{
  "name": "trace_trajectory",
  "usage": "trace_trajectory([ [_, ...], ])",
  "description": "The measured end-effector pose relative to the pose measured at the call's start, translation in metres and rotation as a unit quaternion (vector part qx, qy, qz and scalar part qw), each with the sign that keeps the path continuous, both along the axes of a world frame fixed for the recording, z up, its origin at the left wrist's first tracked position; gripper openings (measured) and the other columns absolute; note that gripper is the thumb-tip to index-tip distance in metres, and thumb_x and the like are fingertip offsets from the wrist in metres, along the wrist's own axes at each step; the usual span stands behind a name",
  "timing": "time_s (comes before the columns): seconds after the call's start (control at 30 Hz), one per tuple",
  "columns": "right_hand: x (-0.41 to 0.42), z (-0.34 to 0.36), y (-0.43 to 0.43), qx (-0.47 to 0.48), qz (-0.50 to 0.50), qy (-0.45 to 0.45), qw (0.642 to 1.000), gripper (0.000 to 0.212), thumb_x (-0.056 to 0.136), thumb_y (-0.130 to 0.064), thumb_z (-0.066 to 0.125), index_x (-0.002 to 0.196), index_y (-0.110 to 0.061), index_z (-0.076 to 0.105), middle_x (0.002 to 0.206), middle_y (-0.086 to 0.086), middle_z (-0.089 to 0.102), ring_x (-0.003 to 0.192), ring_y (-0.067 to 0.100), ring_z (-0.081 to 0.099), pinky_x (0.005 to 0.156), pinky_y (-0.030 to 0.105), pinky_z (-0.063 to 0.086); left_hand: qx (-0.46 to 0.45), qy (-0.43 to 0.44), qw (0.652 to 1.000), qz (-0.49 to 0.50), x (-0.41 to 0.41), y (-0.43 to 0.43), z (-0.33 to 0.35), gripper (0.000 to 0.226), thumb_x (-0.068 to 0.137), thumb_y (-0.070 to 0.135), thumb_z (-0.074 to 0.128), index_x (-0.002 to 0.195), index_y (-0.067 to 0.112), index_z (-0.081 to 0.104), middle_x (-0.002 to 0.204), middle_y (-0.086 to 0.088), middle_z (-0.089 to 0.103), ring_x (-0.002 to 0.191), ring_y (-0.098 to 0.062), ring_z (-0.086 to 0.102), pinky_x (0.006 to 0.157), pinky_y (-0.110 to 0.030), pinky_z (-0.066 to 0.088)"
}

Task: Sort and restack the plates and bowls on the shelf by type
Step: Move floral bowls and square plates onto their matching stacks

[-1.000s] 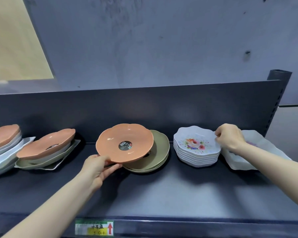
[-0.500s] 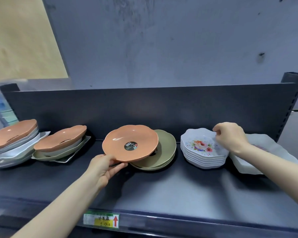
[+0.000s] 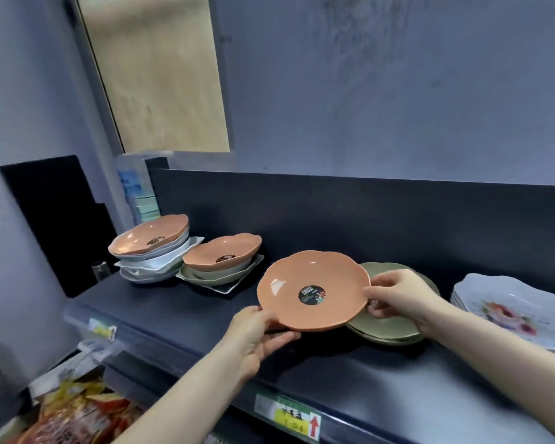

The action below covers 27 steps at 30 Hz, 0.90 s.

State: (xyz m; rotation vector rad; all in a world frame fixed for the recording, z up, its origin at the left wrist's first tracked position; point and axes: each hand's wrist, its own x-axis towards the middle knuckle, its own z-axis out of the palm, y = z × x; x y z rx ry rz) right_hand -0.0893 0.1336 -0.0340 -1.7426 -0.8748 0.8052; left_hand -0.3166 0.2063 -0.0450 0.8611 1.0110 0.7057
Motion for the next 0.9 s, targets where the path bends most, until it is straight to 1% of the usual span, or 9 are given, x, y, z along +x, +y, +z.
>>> trace_trajectory([
  [0.23, -0.040, -0.004, 0.039, -0.018, -0.052, 0.060, 0.997, 0.019, 0.076, 0.017, 0.055, 0.091, 0.018, 0.067, 0.065, 0.014, 0.055, 0.040, 0.016, 0.043, 0.041, 0.019, 0.046, 0.050, 0.058, 0.995, -0.058, -0.045, 0.044, 0.002, 0.014, 0.090, -0.002, 0.051, 0.102, 0.002, 0.057, 0.088, -0.015, 0.067, 0.059, -0.023, 0.071, 0.054, -0.025, 0.060],
  [0.37, -0.054, -0.002, 0.054, -0.016, -0.105, 0.078, 0.991, 0.020, 0.076, 0.018, 0.048, 0.084, 0.010, 0.064, 0.069, 0.012, 0.045, 0.040, 0.014, 0.032, 0.039, 0.017, 0.033, 0.217, 0.159, 0.960, -0.078, -0.072, 0.094, 0.009, 0.016, 0.087, 0.012, 0.061, 0.102, 0.008, 0.063, 0.096, -0.011, 0.068, 0.076, -0.024, 0.069, 0.070, -0.033, 0.059],
  [0.4, -0.057, -0.001, 0.055, -0.015, -0.118, 0.078, 0.990, 0.019, 0.076, 0.018, 0.047, 0.082, 0.008, 0.062, 0.068, 0.011, 0.044, 0.038, 0.014, 0.031, 0.037, 0.016, 0.031, 0.310, 0.218, 0.923, -0.062, -0.080, 0.112, 0.011, 0.022, 0.085, 0.016, 0.062, 0.106, 0.010, 0.064, 0.098, -0.008, 0.069, 0.083, -0.024, 0.069, 0.078, -0.036, 0.058],
  [0.47, -0.063, -0.001, 0.058, -0.014, -0.149, 0.078, 0.986, 0.018, 0.077, 0.018, 0.046, 0.079, 0.007, 0.060, 0.069, 0.010, 0.043, 0.034, 0.013, 0.030, 0.036, 0.016, 0.031, 0.482, 0.345, 0.804, -0.050, -0.094, 0.146, 0.016, 0.031, 0.082, 0.020, 0.062, 0.113, 0.016, 0.066, 0.104, 0.000, 0.070, 0.098, -0.018, 0.066, 0.090, -0.034, 0.052],
  [0.53, -0.071, -0.007, 0.059, -0.019, -0.182, 0.084, 0.979, 0.017, 0.078, 0.018, 0.046, 0.080, 0.011, 0.061, 0.069, 0.013, 0.047, 0.033, 0.013, 0.033, 0.035, 0.015, 0.034, 0.577, 0.411, 0.703, -0.067, -0.102, 0.175, 0.017, 0.032, 0.085, 0.018, 0.059, 0.117, 0.018, 0.065, 0.112, 0.002, 0.069, 0.106, -0.017, 0.062, 0.092, -0.031, 0.047],
  [0.6, -0.081, -0.016, 0.060, -0.025, -0.217, 0.094, 0.971, 0.017, 0.078, 0.017, 0.048, 0.084, 0.016, 0.064, 0.068, 0.017, 0.054, 0.034, 0.015, 0.040, 0.034, 0.015, 0.040, 0.629, 0.446, 0.627, -0.110, -0.104, 0.201, 0.015, 0.031, 0.087, 0.019, 0.057, 0.118, 0.019, 0.065, 0.118, 0.001, 0.066, 0.111, -0.021, 0.059, 0.091, -0.033, 0.047],
  [0.67, -0.093, -0.026, 0.059, -0.027, -0.254, 0.102, 0.961, 0.019, 0.078, 0.014, 0.051, 0.089, 0.014, 0.067, 0.070, 0.019, 0.061, 0.040, 0.018, 0.050, 0.038, 0.019, 0.051, 0.662, 0.457, 0.575, -0.148, -0.102, 0.220, 0.009, 0.030, 0.087, 0.022, 0.056, 0.115, 0.024, 0.066, 0.117, 0.002, 0.066, 0.110, -0.021, 0.059, 0.086, -0.031, 0.048],
  [0.8, -0.116, -0.040, 0.059, -0.006, -0.315, 0.131, 0.940, 0.020, 0.080, 0.014, 0.052, 0.095, 0.011, 0.066, 0.070, 0.017, 0.061, 0.035, 0.015, 0.056, 0.038, 0.018, 0.051, 0.729, 0.454, 0.483, -0.171, -0.096, 0.234, 0.002, 0.021, 0.083, 0.020, 0.054, 0.095, 0.021, 0.071, 0.097, 0.000, 0.069, 0.095, -0.024, 0.062, 0.063, -0.028, 0.039],
  [0.9, -0.130, -0.050, 0.061, 0.011, -0.355, 0.145, 0.923, 0.024, 0.080, 0.016, 0.051, 0.101, 0.018, 0.062, 0.076, 0.017, 0.058, 0.047, 0.022, 0.053, 0.039, 0.017, 0.050, 0.762, 0.399, 0.486, -0.155, -0.094, 0.241, 0.000, 0.017, 0.078, 0.022, 0.057, 0.084, 0.021, 0.073, 0.084, -0.001, 0.071, 0.085, -0.026, 0.065, 0.059, -0.029, 0.044],
])
